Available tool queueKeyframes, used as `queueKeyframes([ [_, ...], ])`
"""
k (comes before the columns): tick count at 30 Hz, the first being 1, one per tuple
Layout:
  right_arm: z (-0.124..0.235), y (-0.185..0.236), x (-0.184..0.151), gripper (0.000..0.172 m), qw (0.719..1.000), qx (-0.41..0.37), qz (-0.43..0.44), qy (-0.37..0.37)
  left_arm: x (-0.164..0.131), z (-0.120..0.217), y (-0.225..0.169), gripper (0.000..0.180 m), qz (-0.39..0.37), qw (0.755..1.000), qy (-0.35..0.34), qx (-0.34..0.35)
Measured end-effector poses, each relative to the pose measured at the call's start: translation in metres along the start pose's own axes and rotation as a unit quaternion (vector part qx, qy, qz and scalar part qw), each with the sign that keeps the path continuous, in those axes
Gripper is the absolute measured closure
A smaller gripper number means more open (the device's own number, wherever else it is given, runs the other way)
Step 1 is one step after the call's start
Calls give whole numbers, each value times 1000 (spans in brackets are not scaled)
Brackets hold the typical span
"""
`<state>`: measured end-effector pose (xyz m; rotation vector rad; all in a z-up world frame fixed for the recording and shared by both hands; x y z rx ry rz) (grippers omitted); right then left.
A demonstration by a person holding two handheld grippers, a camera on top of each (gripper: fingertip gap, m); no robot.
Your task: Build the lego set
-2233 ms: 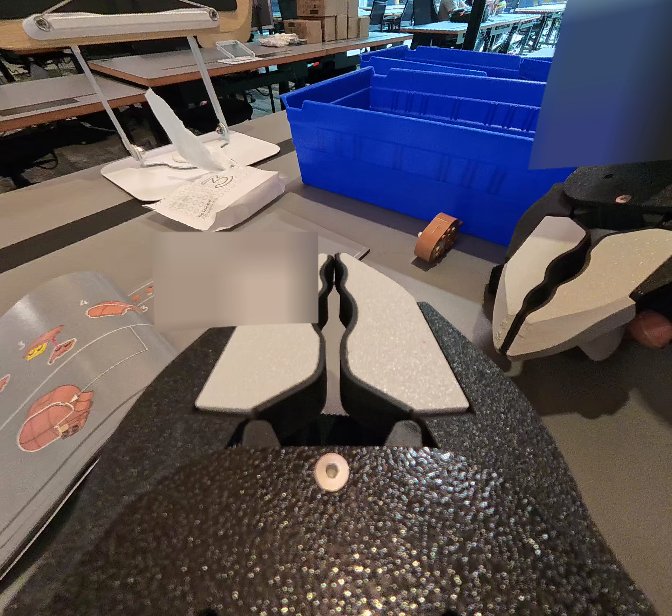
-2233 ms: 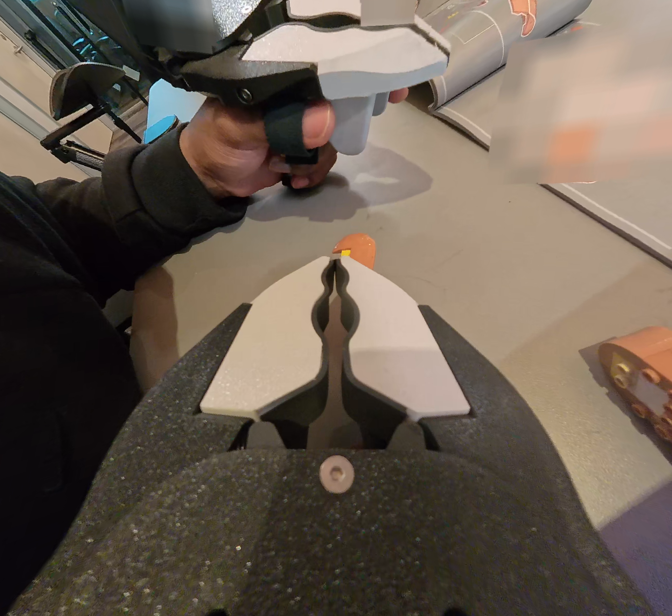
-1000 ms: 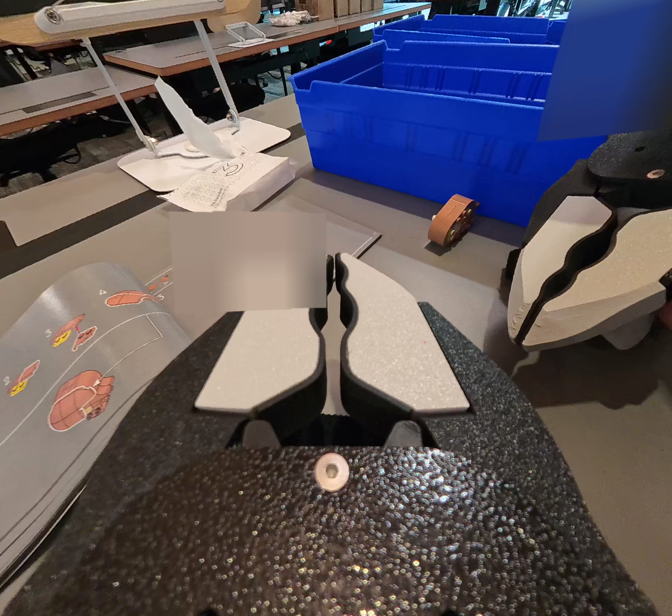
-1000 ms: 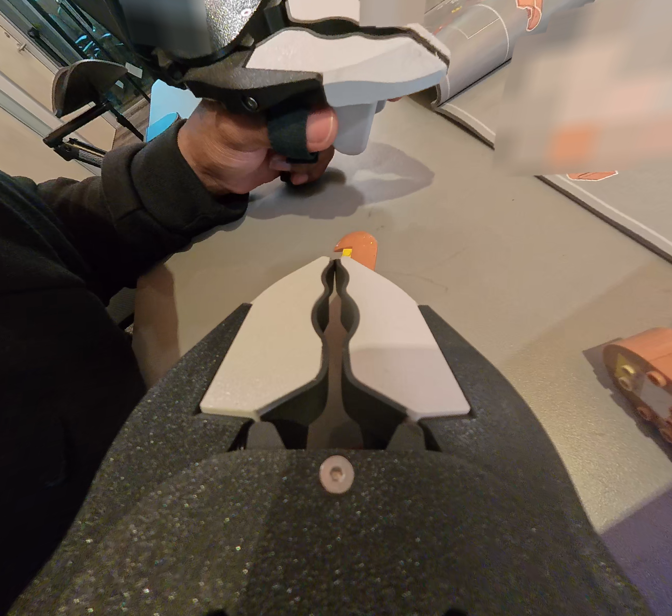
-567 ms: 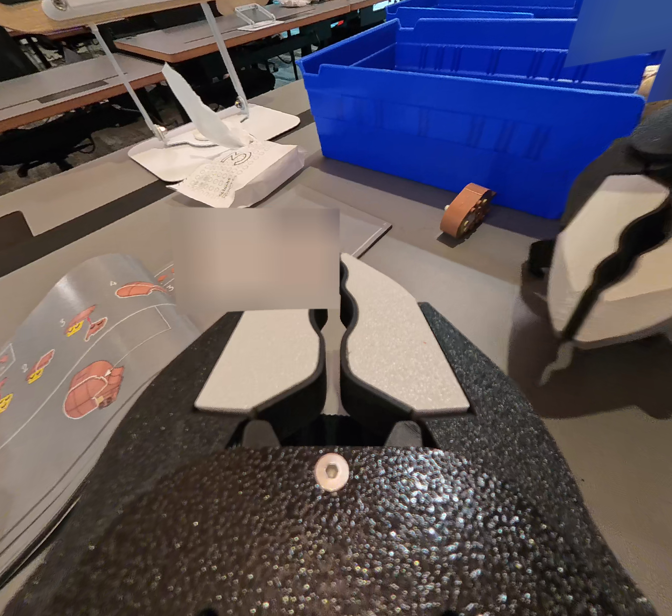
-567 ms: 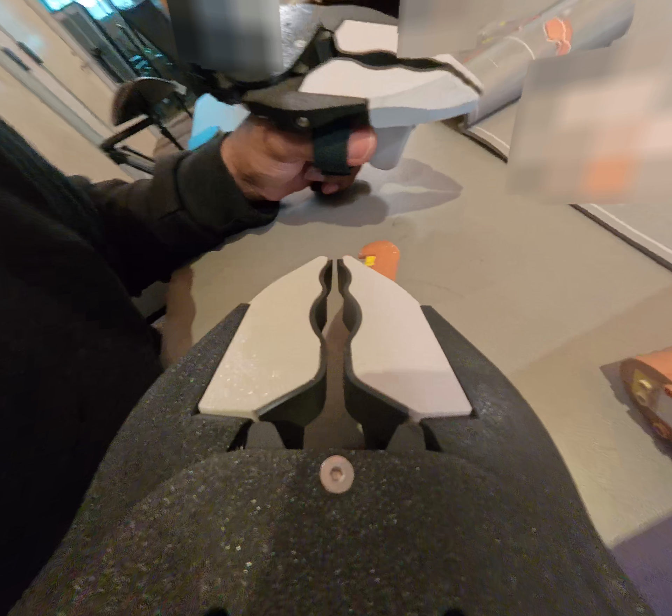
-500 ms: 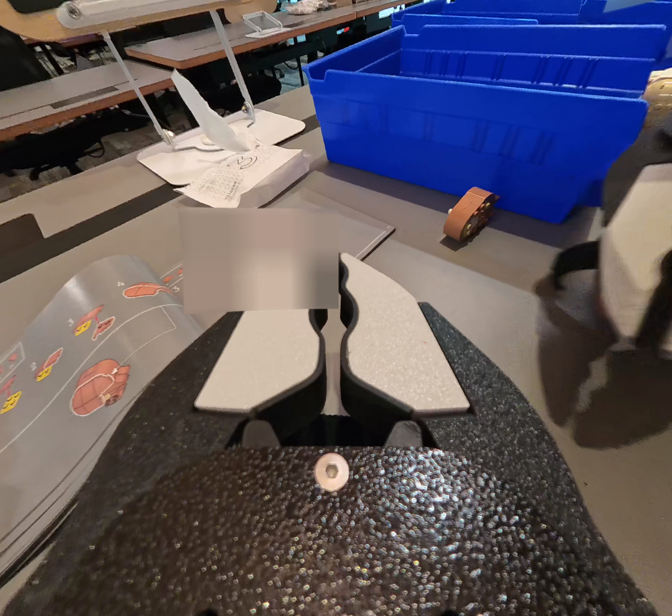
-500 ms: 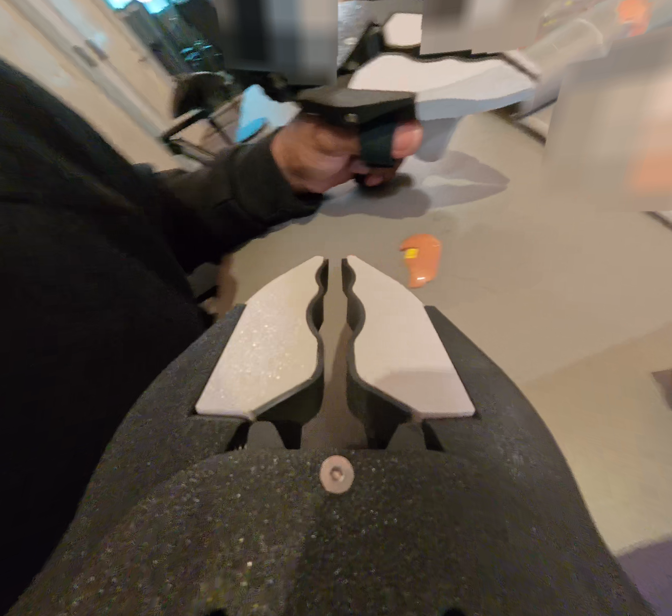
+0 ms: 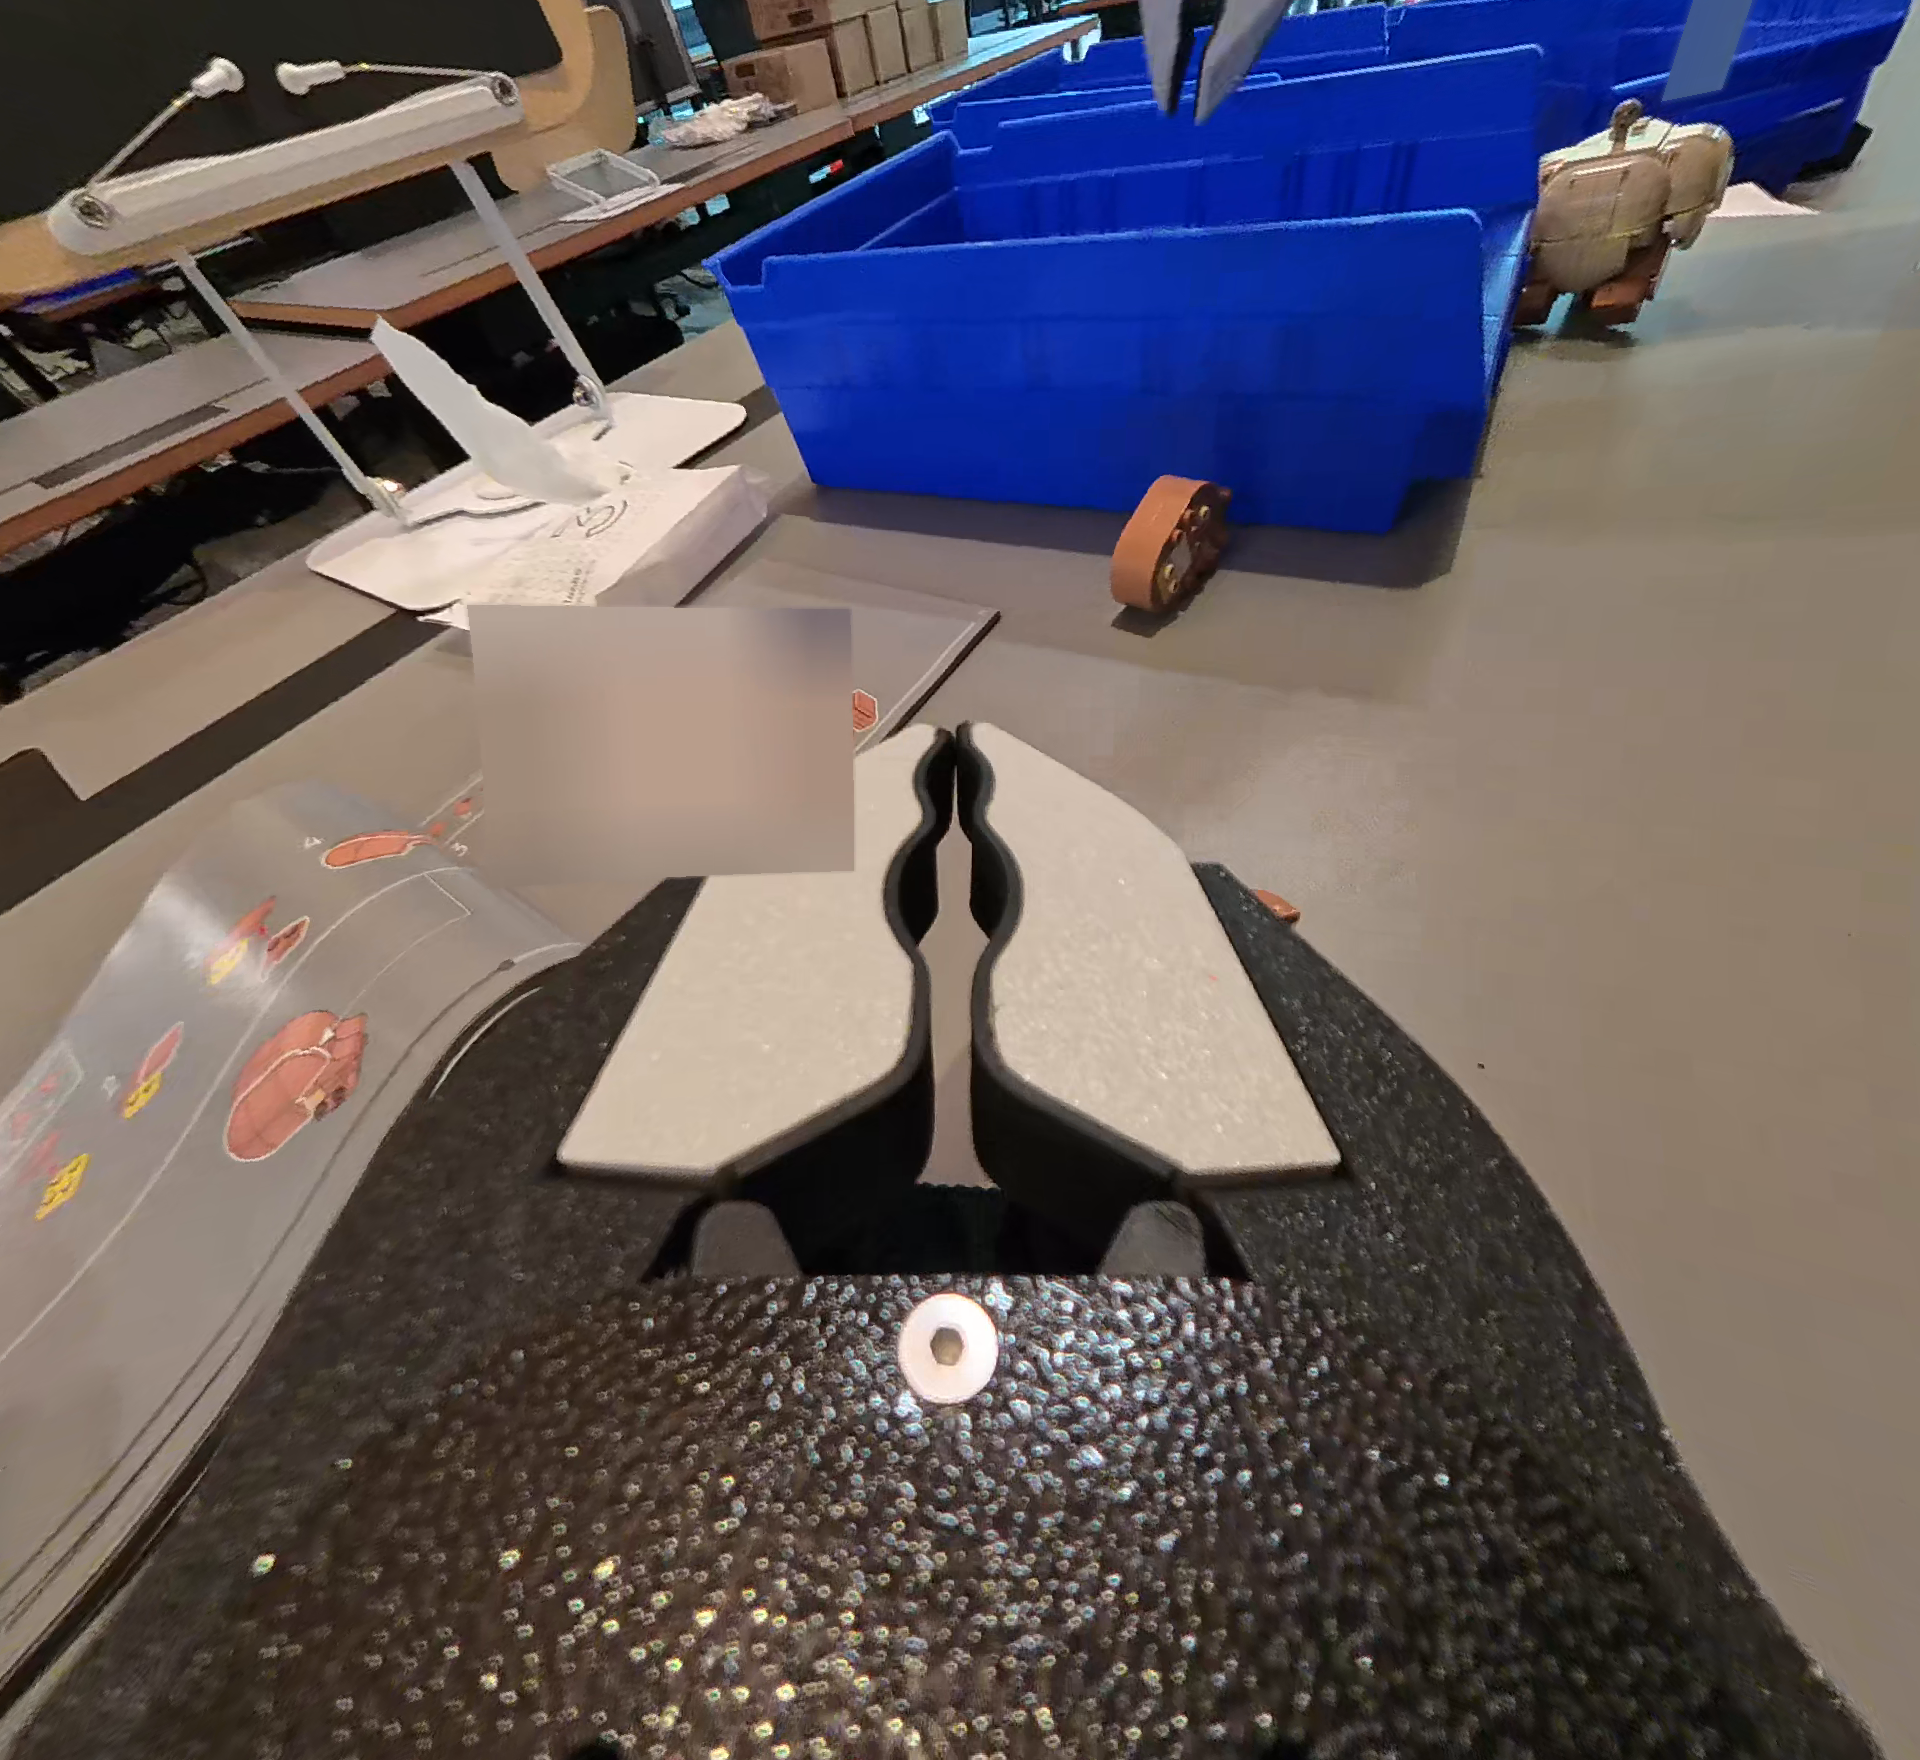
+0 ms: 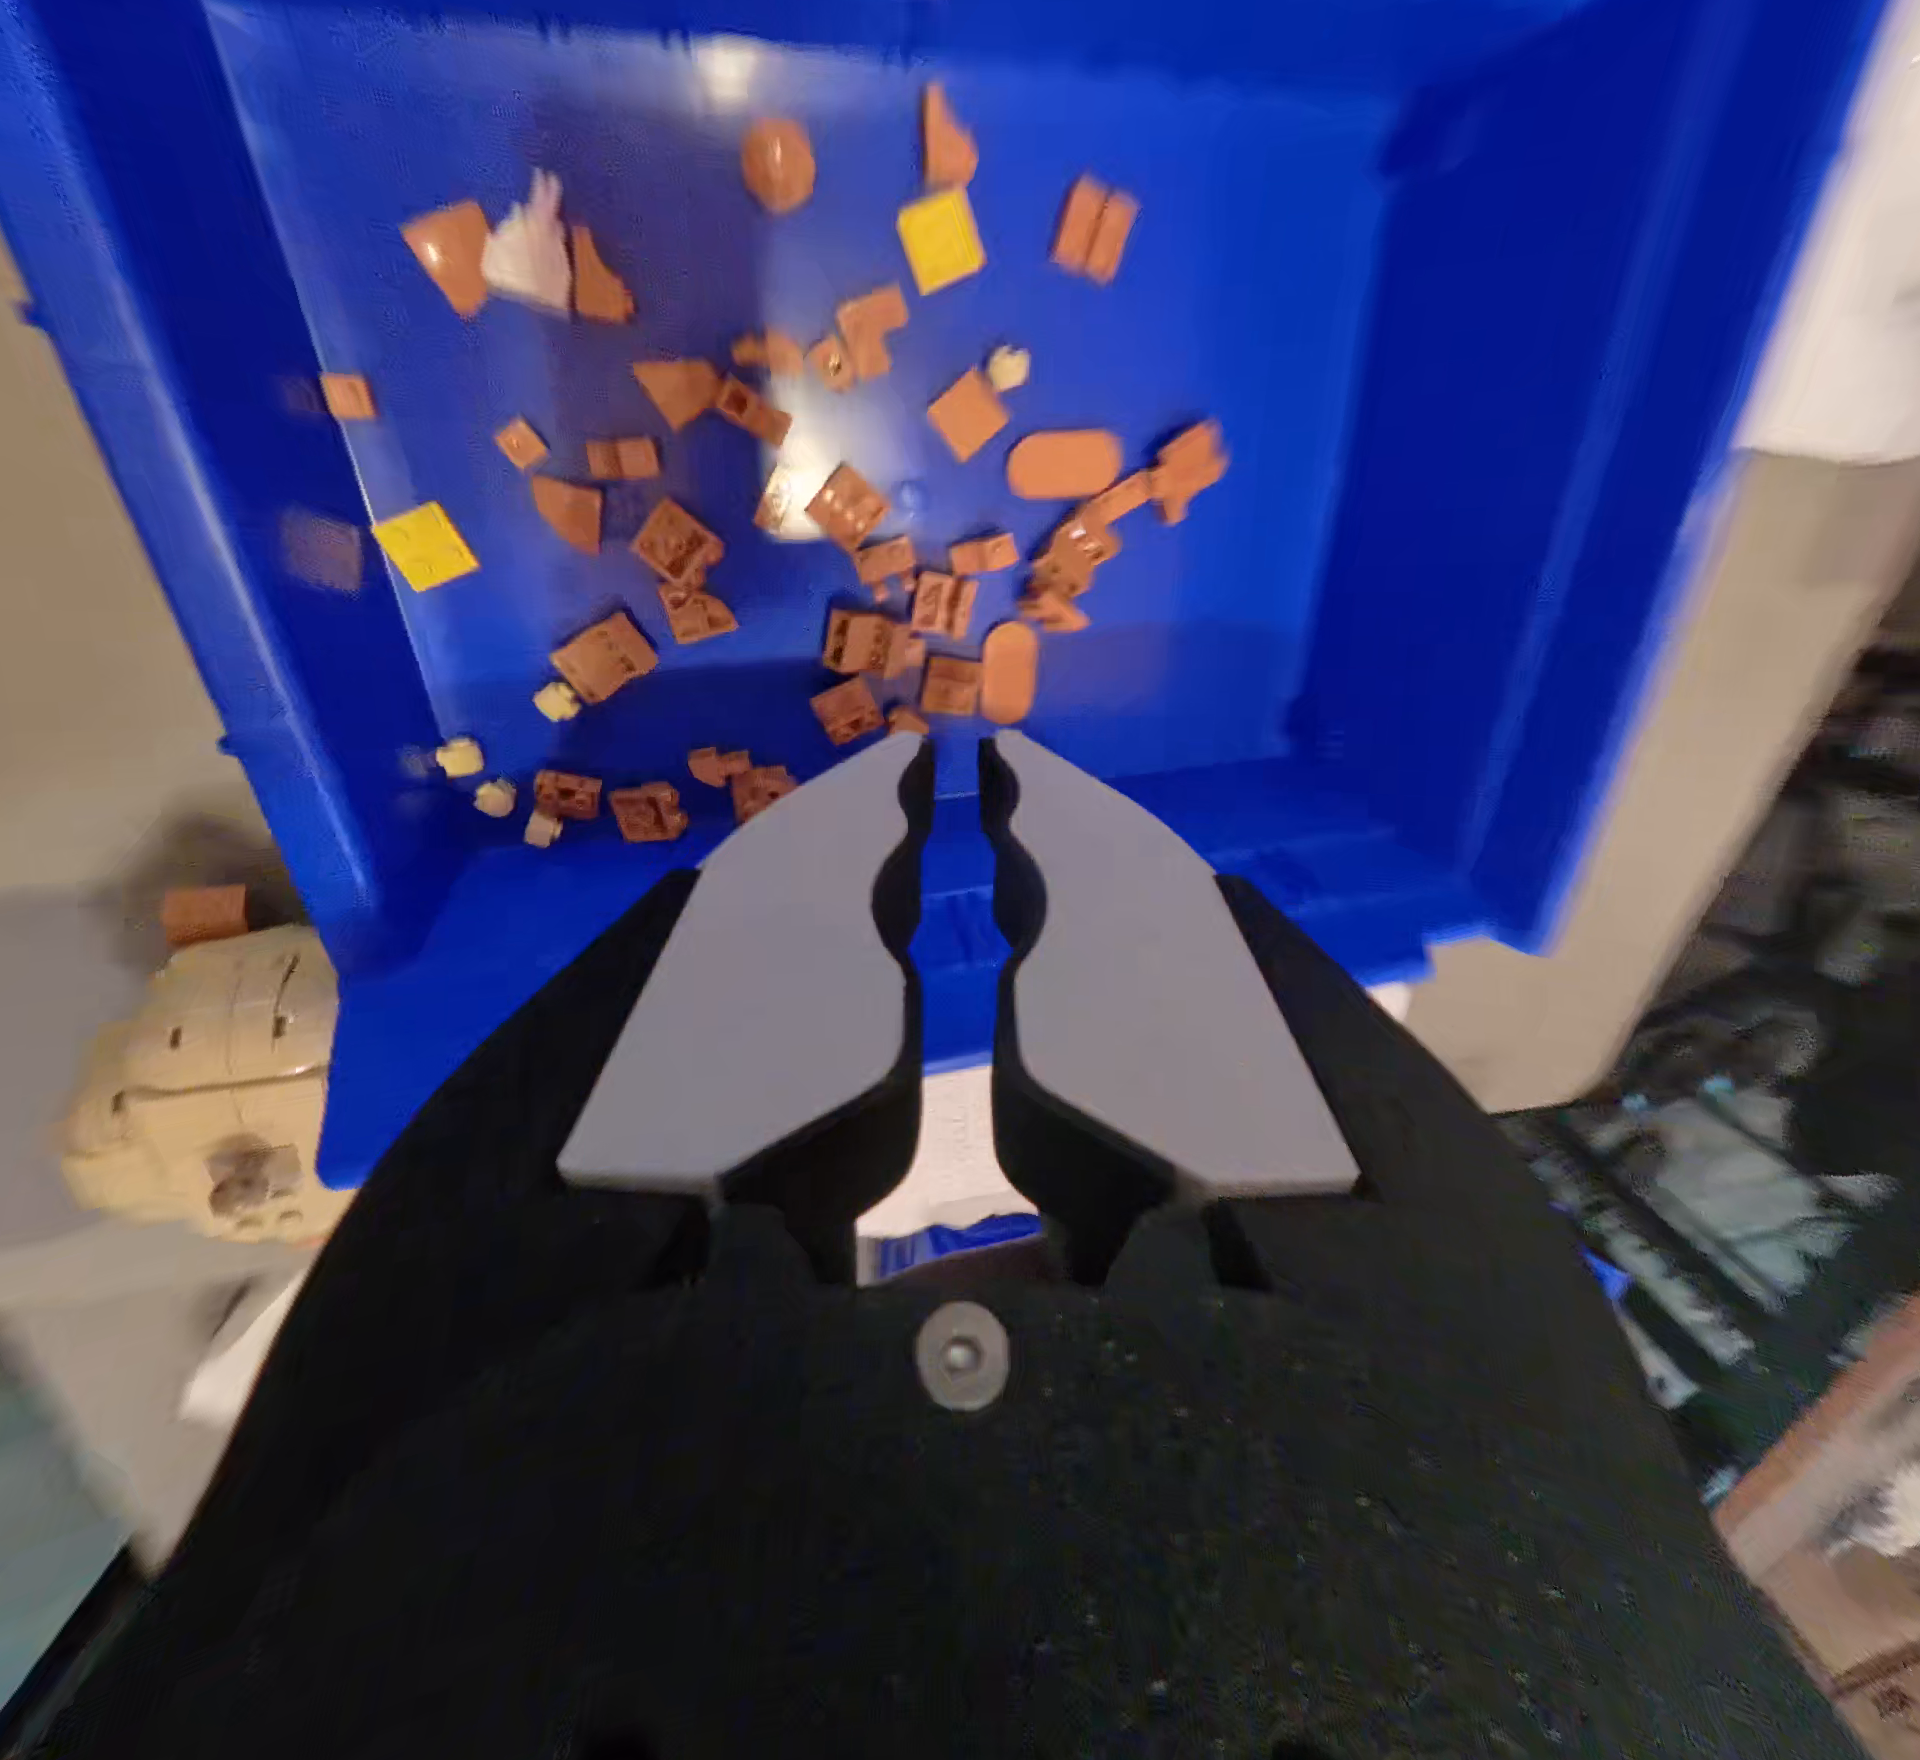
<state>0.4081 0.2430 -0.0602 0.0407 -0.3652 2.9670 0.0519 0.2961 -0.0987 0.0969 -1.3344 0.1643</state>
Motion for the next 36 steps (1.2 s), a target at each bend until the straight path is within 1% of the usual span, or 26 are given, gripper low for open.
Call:
queueKeyframes([
  [2,-28,-4,-7,163,995,81,-14,62,-1,1,-1,180,-5,1000,1,6],
  [3,-39,-5,-12,163,990,107,-7,93,-1,1,-1,180,-8,1000,0,8],
  [4,-49,-7,-15,164,986,121,8,114,-1,2,-2,180,-11,1000,0,10],
  [7,-67,-2,-19,166,977,156,37,143,-1,2,-1,180,-12,1000,0,12],
  [8,-71,-2,-21,165,974,164,31,154,-1,2,-1,180,-10,1000,1,12],
  [11,-81,2,-31,158,965,189,-23,182,-2,0,0,180,-5,1000,8,13],
  [13,-83,1,-33,156,962,192,-41,189,-3,-1,0,180,-6,1000,13,14],
  [19,-88,0,-32,156,956,194,-71,210,-4,-2,-1,180,-13,1000,16,15],
  [21,-89,1,-27,156,954,205,-81,202,-4,-2,-1,180,-14,1000,16,15],
  [23,-91,2,-23,155,954,209,-83,196,-4,-1,-1,180,-14,1000,15,15],
  [24,-91,2,-23,157,954,207,-82,201,-3,-1,-1,180,-14,1000,14,16],
  [30,-92,2,-24,154,952,211,-93,201,-4,-2,-3,180,-23,999,16,16],
  [36,-92,1,-25,152,951,212,-80,209,-4,-2,-4,180,-23,999,17,14],
])
Point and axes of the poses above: each gripper's, where its closed fingertips meet, z back along the fingers, x out of its top, y = z × x across the jaws, the point moved 3 cm from there along z, back along the fingers, and after that the axes turned 12 degrees about z, right-handed, at the moved point
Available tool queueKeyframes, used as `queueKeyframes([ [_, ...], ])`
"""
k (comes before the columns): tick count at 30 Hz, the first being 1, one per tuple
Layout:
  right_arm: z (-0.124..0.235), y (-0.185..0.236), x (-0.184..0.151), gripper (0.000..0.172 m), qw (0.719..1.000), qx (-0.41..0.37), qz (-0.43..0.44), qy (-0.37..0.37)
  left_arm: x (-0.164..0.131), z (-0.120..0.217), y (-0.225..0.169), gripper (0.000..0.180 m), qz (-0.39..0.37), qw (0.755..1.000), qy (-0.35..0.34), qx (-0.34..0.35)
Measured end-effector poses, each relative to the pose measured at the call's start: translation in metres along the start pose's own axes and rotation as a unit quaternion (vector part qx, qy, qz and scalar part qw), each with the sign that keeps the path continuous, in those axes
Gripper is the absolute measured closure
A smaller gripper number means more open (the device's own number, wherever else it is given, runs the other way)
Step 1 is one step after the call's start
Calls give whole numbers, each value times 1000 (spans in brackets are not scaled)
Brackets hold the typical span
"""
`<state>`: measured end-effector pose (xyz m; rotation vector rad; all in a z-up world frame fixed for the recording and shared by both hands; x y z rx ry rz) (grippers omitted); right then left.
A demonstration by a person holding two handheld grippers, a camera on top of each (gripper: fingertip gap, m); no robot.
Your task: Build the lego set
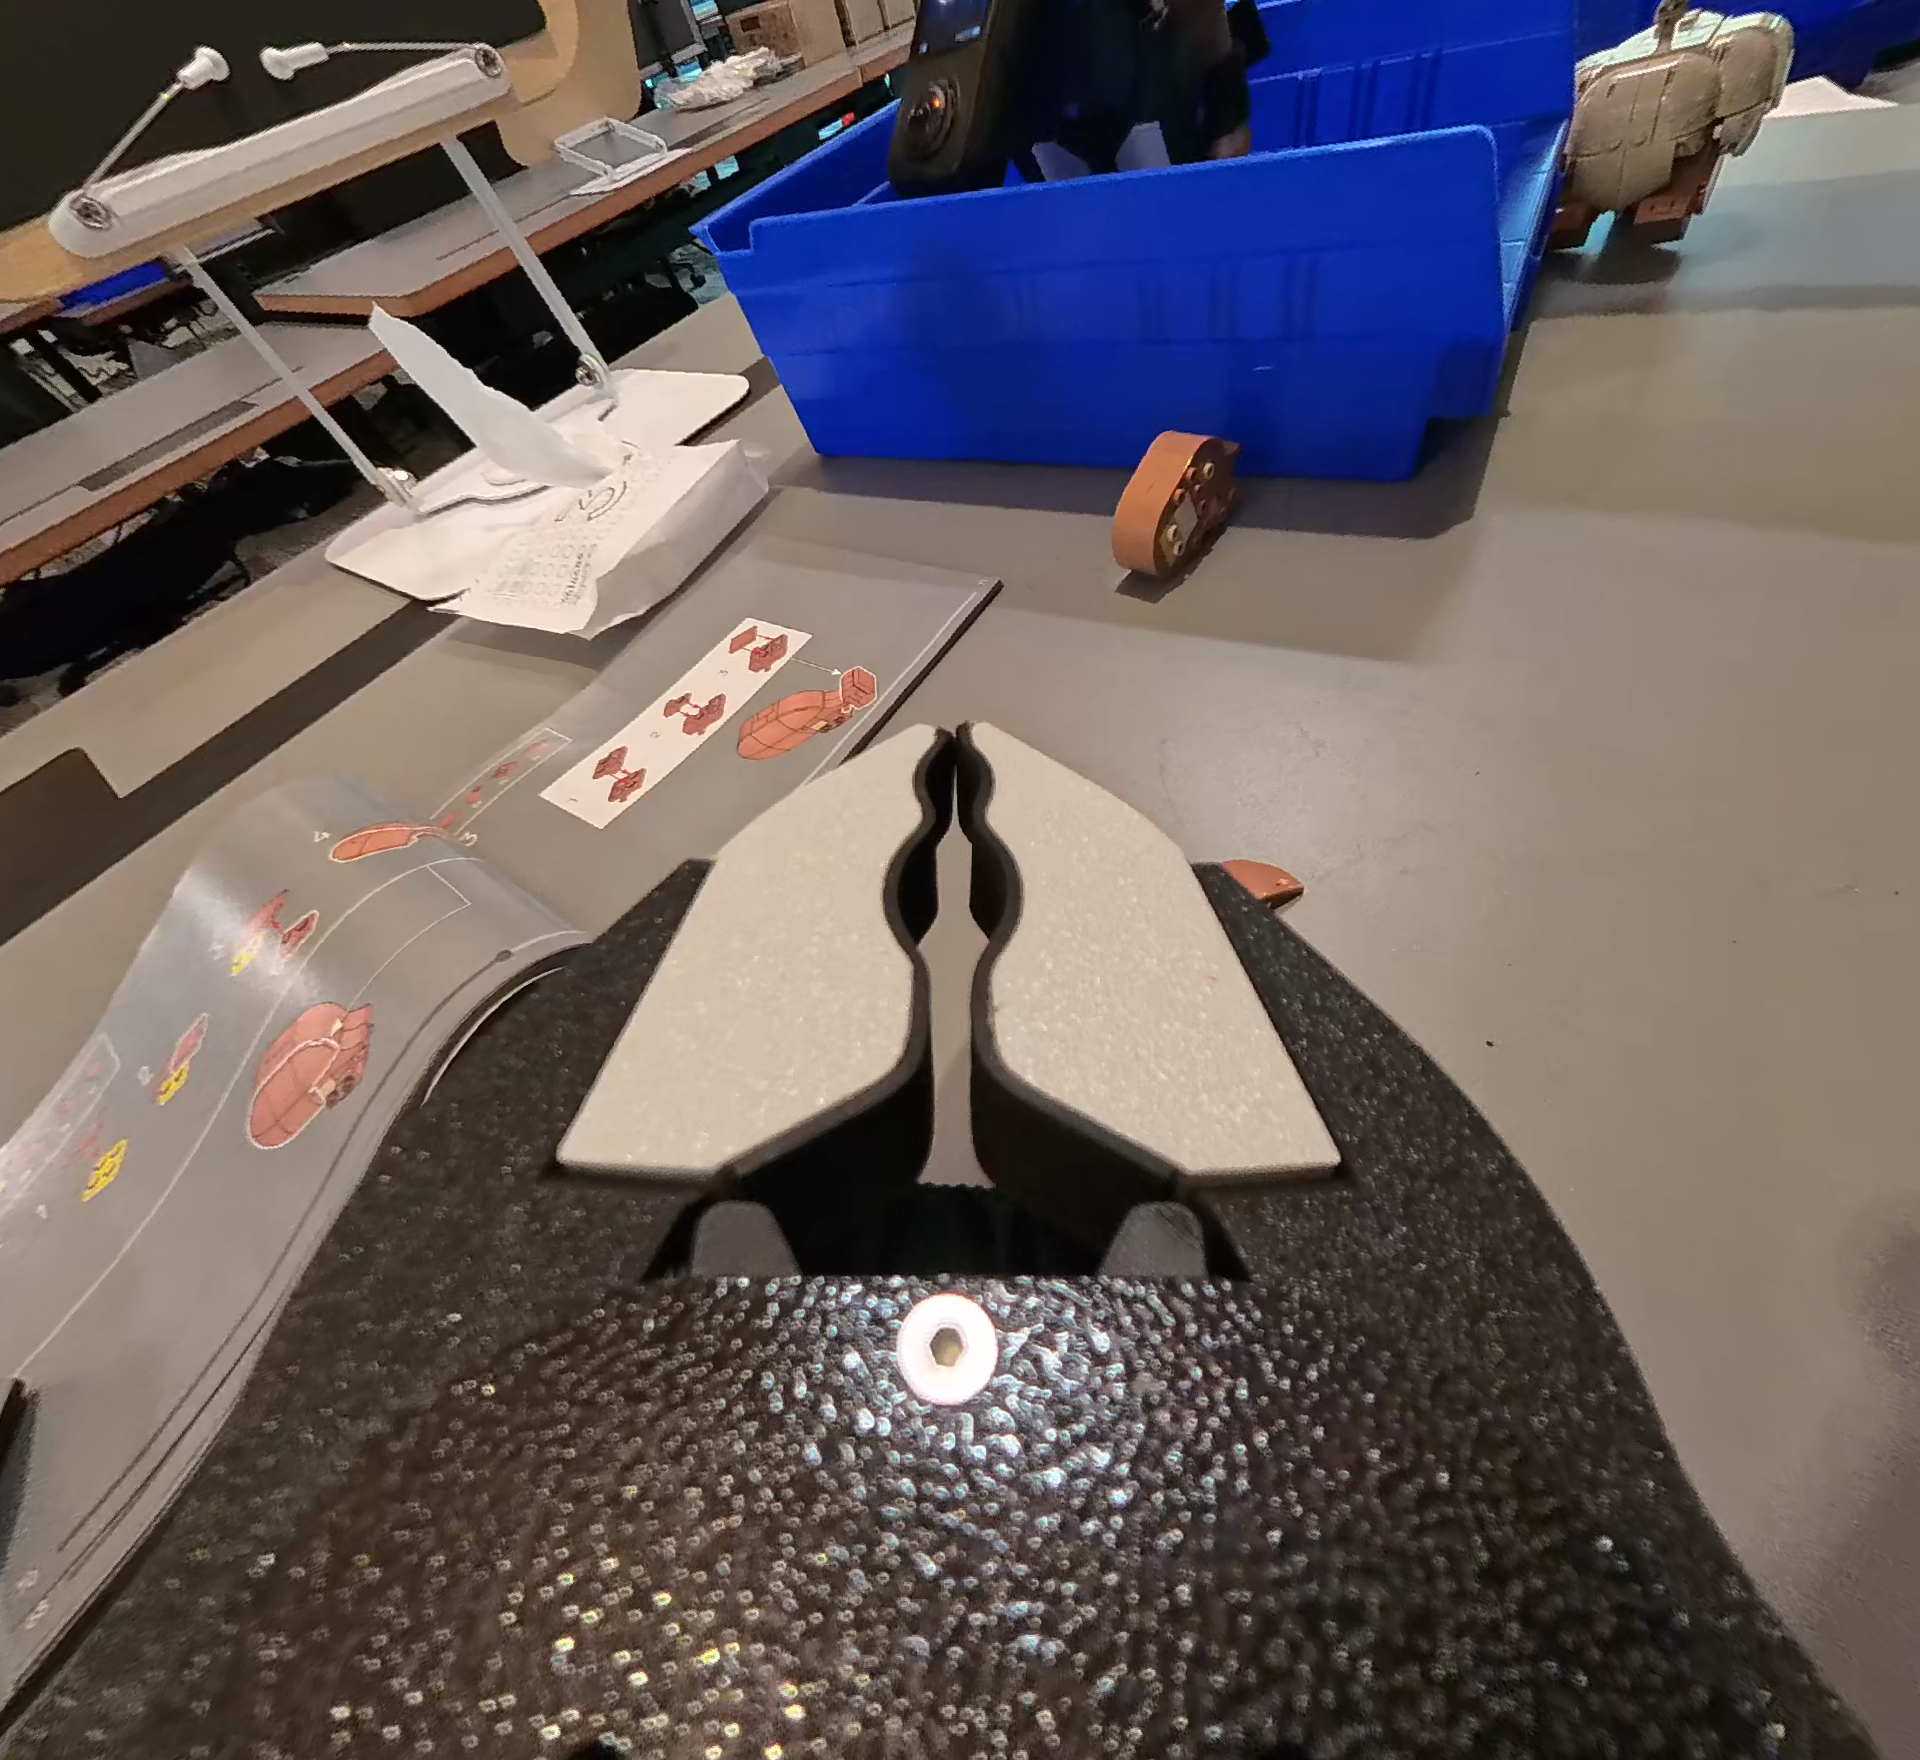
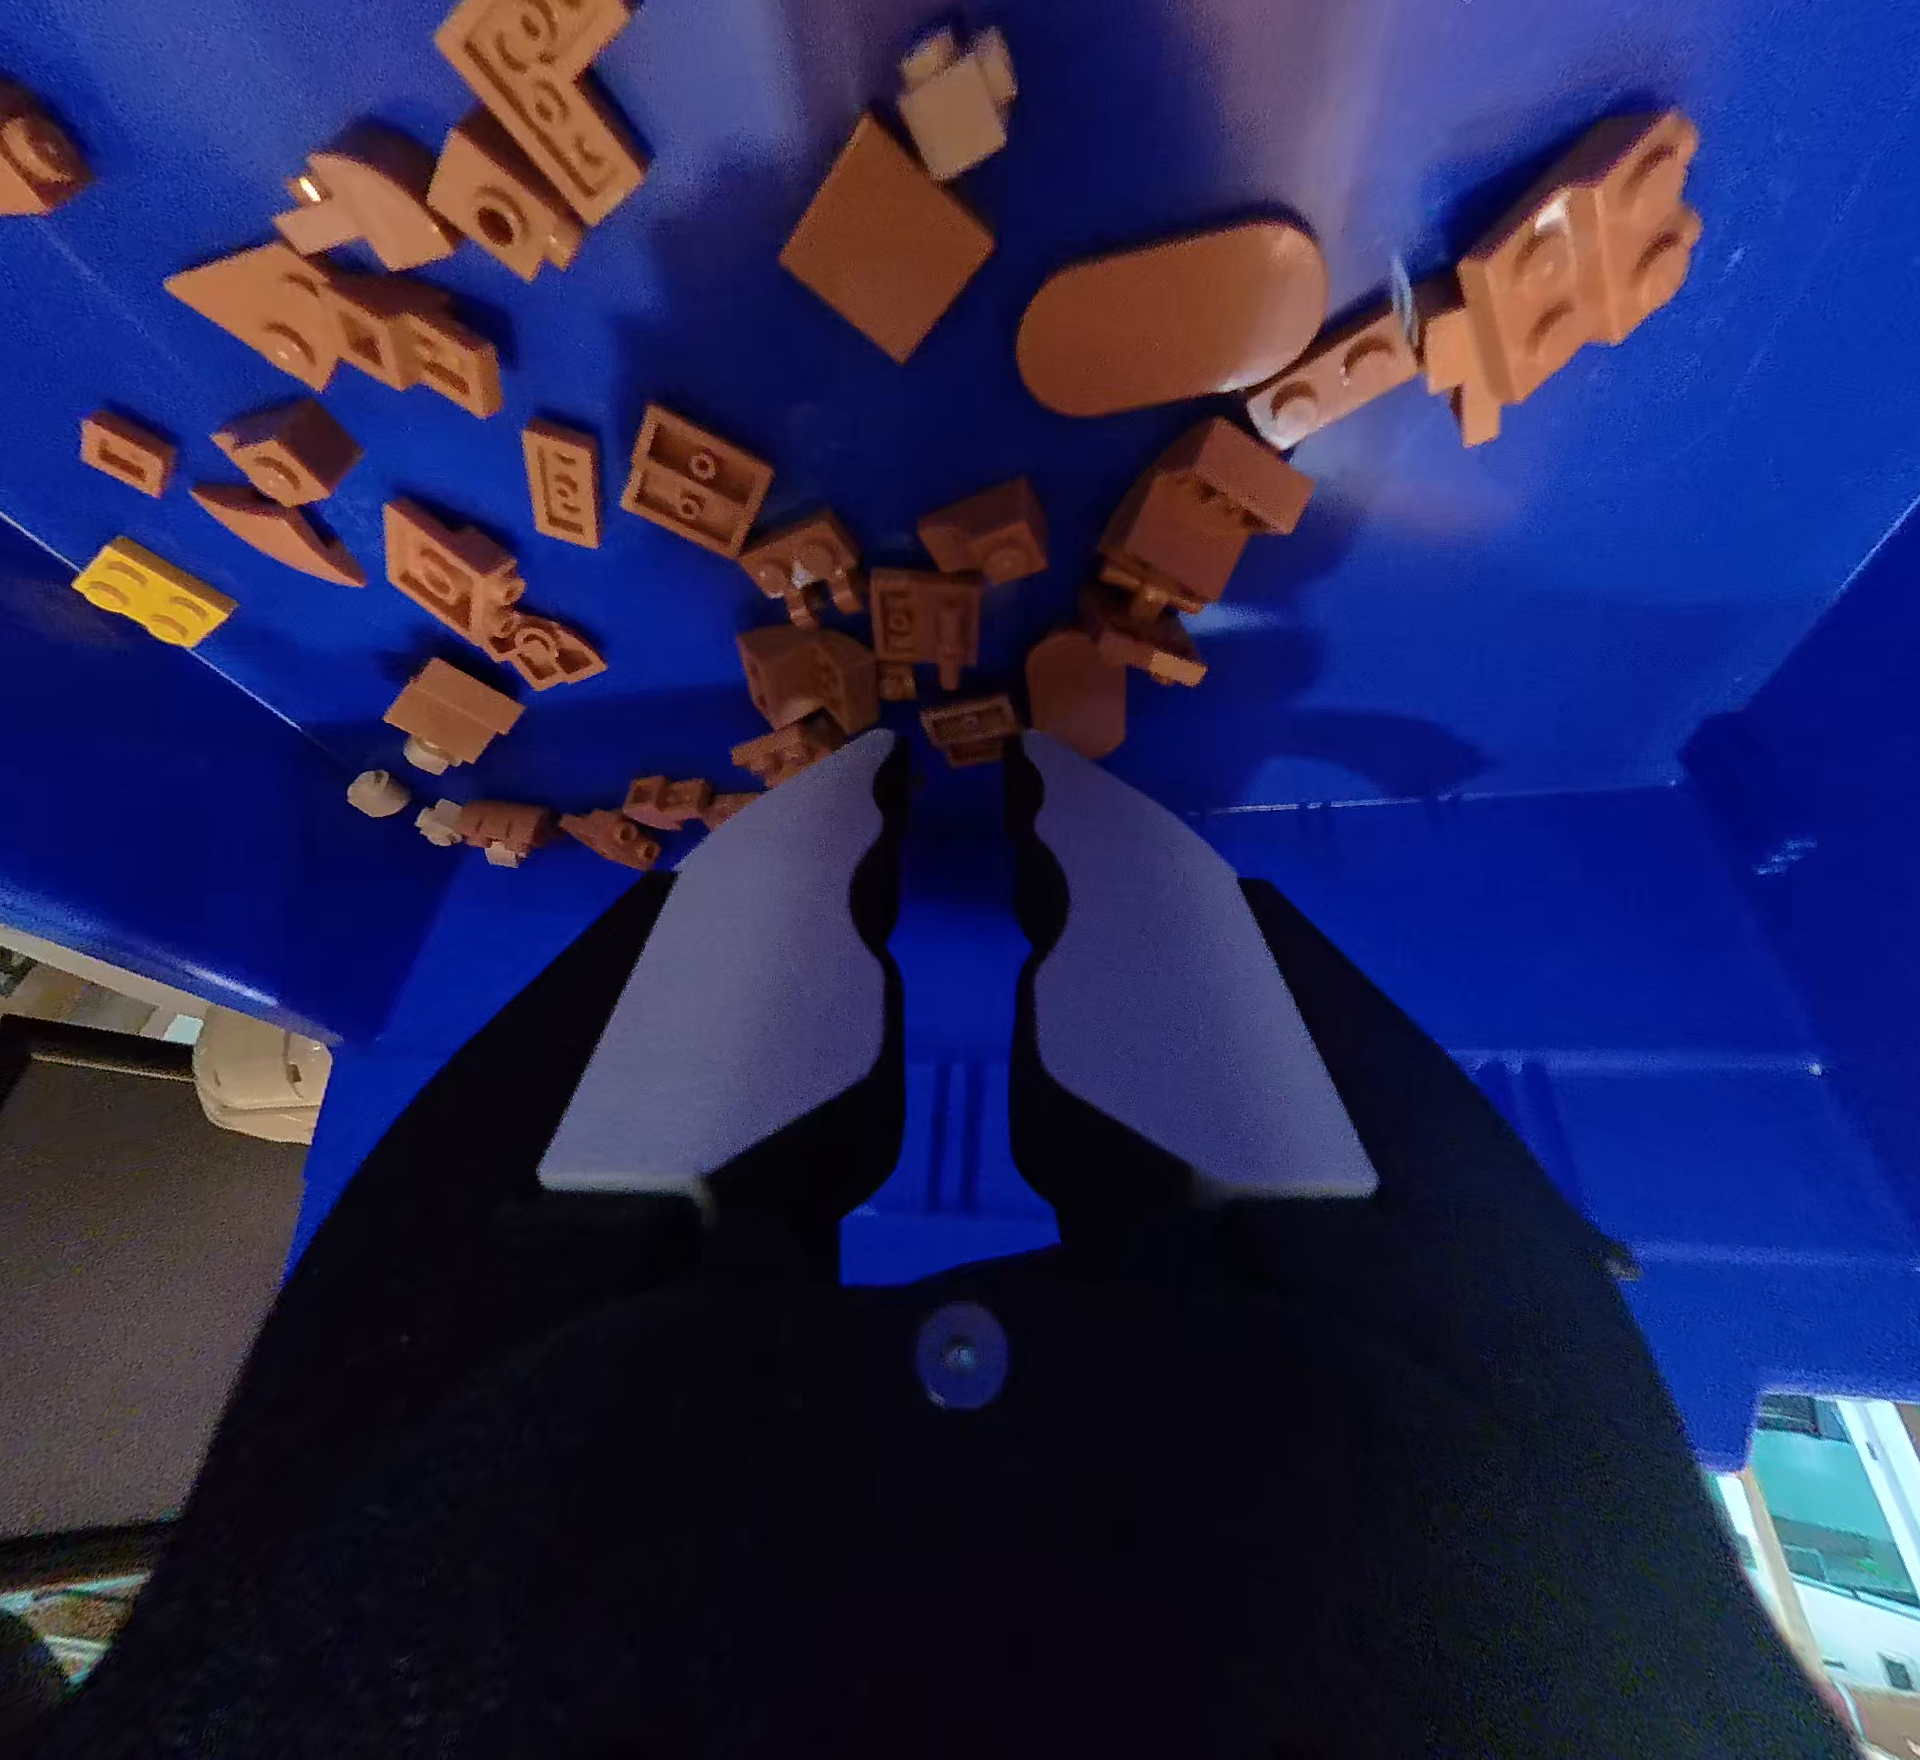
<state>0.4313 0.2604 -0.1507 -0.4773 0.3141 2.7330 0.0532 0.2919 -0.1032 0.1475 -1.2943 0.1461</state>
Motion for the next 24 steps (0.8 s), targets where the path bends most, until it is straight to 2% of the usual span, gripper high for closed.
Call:
queueKeyframes([
  [8,-3,-6,0,142,1000,-20,6,21,0,0,0,180,4,1000,0,0],
  [12,-3,-10,-3,154,999,-30,4,30,0,0,0,180,4,1000,1,-1],
  [21,-1,-9,-9,154,997,-73,2,26,0,1,-1,180,9,1000,0,-3],
  [24,17,-4,-12,155,993,-116,-20,-14,1,2,-2,180,14,1000,-2,-5],
])
Point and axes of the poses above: each gripper's, where its closed fingertips meet, z back along the fingers, x out of its top, y = z × x across the jaws, the point moved 3 cm from there along z, back along the fingers, and after that the axes turned 12 degrees about z, right-handed, at the moved point
